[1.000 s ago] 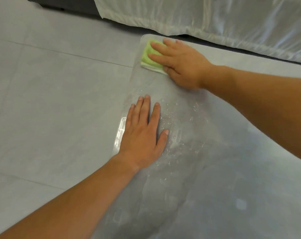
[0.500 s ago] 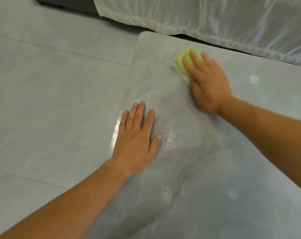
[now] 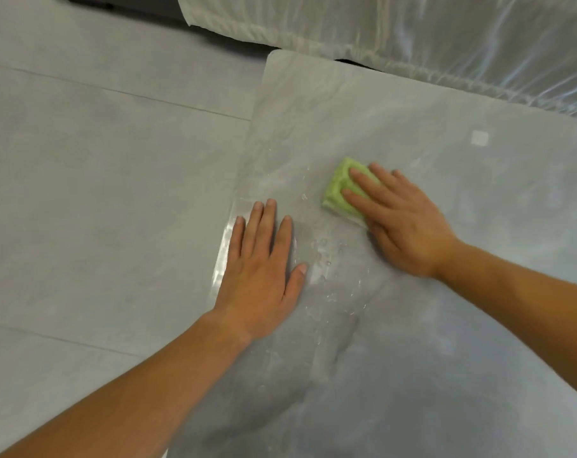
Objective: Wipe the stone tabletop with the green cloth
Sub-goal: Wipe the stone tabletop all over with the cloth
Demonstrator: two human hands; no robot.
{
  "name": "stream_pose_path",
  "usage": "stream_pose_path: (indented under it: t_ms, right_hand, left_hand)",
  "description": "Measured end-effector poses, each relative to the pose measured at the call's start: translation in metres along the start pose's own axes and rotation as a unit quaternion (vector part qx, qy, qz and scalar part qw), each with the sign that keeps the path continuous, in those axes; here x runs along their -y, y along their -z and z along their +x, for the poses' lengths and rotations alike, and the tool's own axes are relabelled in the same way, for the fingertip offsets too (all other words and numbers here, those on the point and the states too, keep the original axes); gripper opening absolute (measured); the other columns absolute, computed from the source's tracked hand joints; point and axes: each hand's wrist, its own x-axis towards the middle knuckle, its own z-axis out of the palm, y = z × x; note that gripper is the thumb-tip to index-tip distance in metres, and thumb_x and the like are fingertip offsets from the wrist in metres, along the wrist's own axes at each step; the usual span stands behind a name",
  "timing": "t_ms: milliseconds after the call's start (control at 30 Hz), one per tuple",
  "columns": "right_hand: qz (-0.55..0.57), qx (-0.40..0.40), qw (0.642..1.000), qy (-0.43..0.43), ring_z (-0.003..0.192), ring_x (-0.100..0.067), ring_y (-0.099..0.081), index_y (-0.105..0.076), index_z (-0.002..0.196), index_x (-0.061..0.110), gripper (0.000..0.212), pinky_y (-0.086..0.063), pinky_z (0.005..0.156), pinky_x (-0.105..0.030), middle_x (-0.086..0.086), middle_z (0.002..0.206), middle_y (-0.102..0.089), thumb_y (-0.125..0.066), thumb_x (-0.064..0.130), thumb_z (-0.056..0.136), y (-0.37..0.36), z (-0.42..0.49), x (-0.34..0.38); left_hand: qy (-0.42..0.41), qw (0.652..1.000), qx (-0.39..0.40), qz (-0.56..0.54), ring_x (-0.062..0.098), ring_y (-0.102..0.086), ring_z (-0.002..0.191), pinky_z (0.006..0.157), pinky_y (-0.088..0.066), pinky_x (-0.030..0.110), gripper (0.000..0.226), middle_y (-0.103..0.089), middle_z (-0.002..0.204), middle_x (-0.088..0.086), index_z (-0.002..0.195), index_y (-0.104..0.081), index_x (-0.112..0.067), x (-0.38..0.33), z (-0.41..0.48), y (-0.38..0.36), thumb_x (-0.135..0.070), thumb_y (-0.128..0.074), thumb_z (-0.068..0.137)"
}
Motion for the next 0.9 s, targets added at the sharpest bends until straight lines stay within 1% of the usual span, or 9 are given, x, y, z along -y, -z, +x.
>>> stream_pose_path:
  t_ms: [100,167,200,300,367,567,767,833,900]
  right_hand:
    - [0.025,-0.038,0.980,-0.192,0.149,-0.040,-0.018,-0.031,0.154,0.022,0.055,-0.019,0.119,-0.056,-0.007,0.164,-0.019,-0.039,0.018,0.099,0.006,0.014,-0.014]
    - [0.045,-0.067,0.963,-0.258,0.150,-0.039,-0.015,-0.028,0.155,0.023,0.057,-0.016,0.120,-0.053,-0.006,0.165,-0.016,-0.038,0.018,0.099,0.001,0.018,0.012]
    - [0.040,-0.070,0.968,-0.236,0.149,-0.040,-0.016,-0.029,0.154,0.022,0.059,-0.018,0.120,-0.053,-0.007,0.164,-0.018,-0.038,0.018,0.096,-0.004,0.015,0.028]
    - [0.026,-0.015,0.998,-0.051,0.149,-0.039,-0.019,-0.035,0.153,0.019,0.060,-0.020,0.120,-0.053,-0.008,0.163,-0.023,-0.037,0.022,0.092,-0.012,-0.006,0.057]
    - [0.012,0.010,1.000,0.004,0.149,-0.038,-0.021,-0.037,0.152,0.020,0.059,-0.020,0.120,-0.053,-0.006,0.162,-0.024,-0.036,0.023,0.093,-0.004,0.013,0.046]
    - [0.027,-0.036,0.990,-0.137,0.150,-0.038,-0.013,-0.029,0.154,0.026,0.058,-0.012,0.121,-0.052,-0.002,0.165,-0.016,-0.034,0.019,0.097,0.003,0.130,0.045]
    - [-0.024,0.080,0.986,0.144,0.152,-0.033,-0.012,-0.030,0.155,0.024,0.056,-0.013,0.122,-0.051,-0.002,0.164,-0.018,-0.034,0.023,0.099,0.010,0.087,0.036]
    - [-0.035,0.061,0.992,0.104,0.152,-0.033,-0.013,-0.029,0.155,0.025,0.055,-0.013,0.122,-0.050,-0.002,0.165,-0.017,-0.033,0.024,0.100,0.011,0.109,0.025]
    - [-0.015,0.016,1.000,-0.001,0.150,-0.036,-0.015,-0.029,0.155,0.025,0.054,-0.012,0.122,-0.050,-0.003,0.165,-0.017,-0.032,0.024,0.101,0.007,0.129,0.042]
  left_hand:
    - [0.010,1.000,0.004,0.014,0.025,0.019,0.152,0.123,0.007,0.049,0.070,0.009,0.167,0.014,0.159,-0.009,-0.010,0.002,-0.014,-0.004,-0.050,-0.023,0.103]
    - [0.014,1.000,0.004,0.016,0.025,0.018,0.153,0.123,0.007,0.051,0.071,0.008,0.167,0.014,0.159,-0.009,-0.010,0.002,-0.017,-0.005,-0.050,-0.023,0.102]
    - [0.014,1.000,0.005,0.013,0.026,0.017,0.153,0.123,0.007,0.051,0.071,0.008,0.167,0.014,0.159,-0.010,-0.010,0.001,-0.016,-0.005,-0.050,-0.023,0.102]
    - [0.014,1.000,0.013,0.018,0.026,0.020,0.152,0.122,0.008,0.052,0.073,0.011,0.166,0.014,0.159,-0.007,-0.010,-0.001,-0.014,-0.003,-0.051,-0.022,0.101]
    - [0.012,1.000,0.017,0.022,0.027,0.020,0.152,0.122,0.008,0.053,0.074,0.012,0.166,0.015,0.159,-0.006,-0.009,0.000,-0.014,-0.004,-0.051,-0.023,0.100]
    - [0.005,1.000,0.003,0.016,0.028,0.016,0.153,0.122,0.007,0.053,0.073,0.005,0.166,0.018,0.158,-0.012,-0.008,0.001,-0.015,-0.006,-0.049,-0.026,0.100]
    - [-0.022,1.000,0.013,0.010,0.029,0.016,0.153,0.123,0.004,0.052,0.070,0.007,0.166,0.018,0.158,-0.011,-0.009,0.007,-0.026,-0.005,-0.047,-0.026,0.102]
    - [-0.033,0.999,0.016,0.022,0.029,0.015,0.153,0.123,0.001,0.052,0.069,0.006,0.166,0.018,0.158,-0.011,-0.010,0.011,-0.033,-0.006,-0.047,-0.025,0.103]
    - [-0.039,0.998,0.017,0.036,0.030,0.013,0.153,0.124,-0.002,0.053,0.069,0.004,0.166,0.018,0.159,-0.012,-0.010,0.015,-0.041,-0.009,-0.048,-0.026,0.103]
